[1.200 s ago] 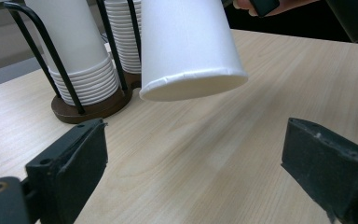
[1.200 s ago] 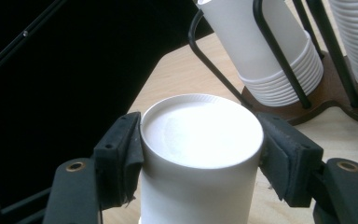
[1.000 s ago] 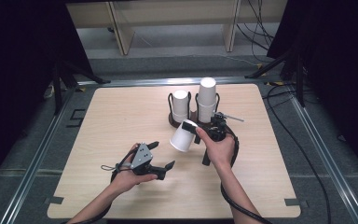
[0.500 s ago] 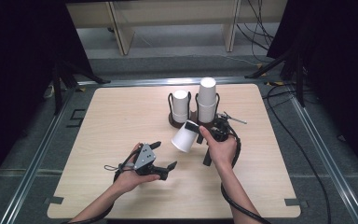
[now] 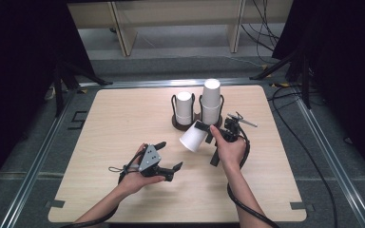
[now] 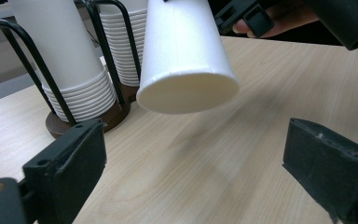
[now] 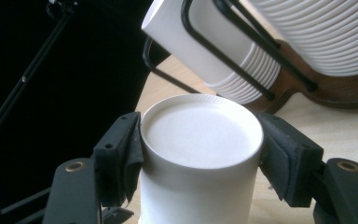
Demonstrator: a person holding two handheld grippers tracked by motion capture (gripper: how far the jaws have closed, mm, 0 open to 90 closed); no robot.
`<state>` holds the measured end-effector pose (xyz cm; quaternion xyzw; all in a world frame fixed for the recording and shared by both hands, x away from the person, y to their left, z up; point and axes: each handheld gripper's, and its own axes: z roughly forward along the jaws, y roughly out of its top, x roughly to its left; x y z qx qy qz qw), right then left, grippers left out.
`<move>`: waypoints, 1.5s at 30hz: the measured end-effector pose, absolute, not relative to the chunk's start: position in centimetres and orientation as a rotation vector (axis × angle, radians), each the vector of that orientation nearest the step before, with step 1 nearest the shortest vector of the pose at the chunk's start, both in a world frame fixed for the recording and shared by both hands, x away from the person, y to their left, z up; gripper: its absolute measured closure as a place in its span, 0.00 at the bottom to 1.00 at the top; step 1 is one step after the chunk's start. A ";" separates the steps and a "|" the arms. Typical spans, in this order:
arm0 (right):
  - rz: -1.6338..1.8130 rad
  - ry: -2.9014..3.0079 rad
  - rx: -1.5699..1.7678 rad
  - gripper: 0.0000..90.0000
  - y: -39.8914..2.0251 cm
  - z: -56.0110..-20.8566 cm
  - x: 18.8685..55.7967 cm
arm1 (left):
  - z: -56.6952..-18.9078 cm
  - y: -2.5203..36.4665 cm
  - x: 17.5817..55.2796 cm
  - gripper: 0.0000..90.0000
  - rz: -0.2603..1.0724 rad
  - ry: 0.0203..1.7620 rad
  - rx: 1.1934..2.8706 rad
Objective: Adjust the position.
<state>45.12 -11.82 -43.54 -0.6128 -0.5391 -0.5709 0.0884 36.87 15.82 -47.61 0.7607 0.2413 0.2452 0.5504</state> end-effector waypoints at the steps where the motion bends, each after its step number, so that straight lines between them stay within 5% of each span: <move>1: -1.699 -1.583 -1.825 0.38 -11.9 -43.5 45.2 | -47.6 15.8 36.9 0.06 0.578 0.572 1.797; 45: -1.687 -1.356 -1.864 0.38 -13.9 -44.0 46.1 | -47.0 11.1 41.3 0.05 0.514 0.565 1.741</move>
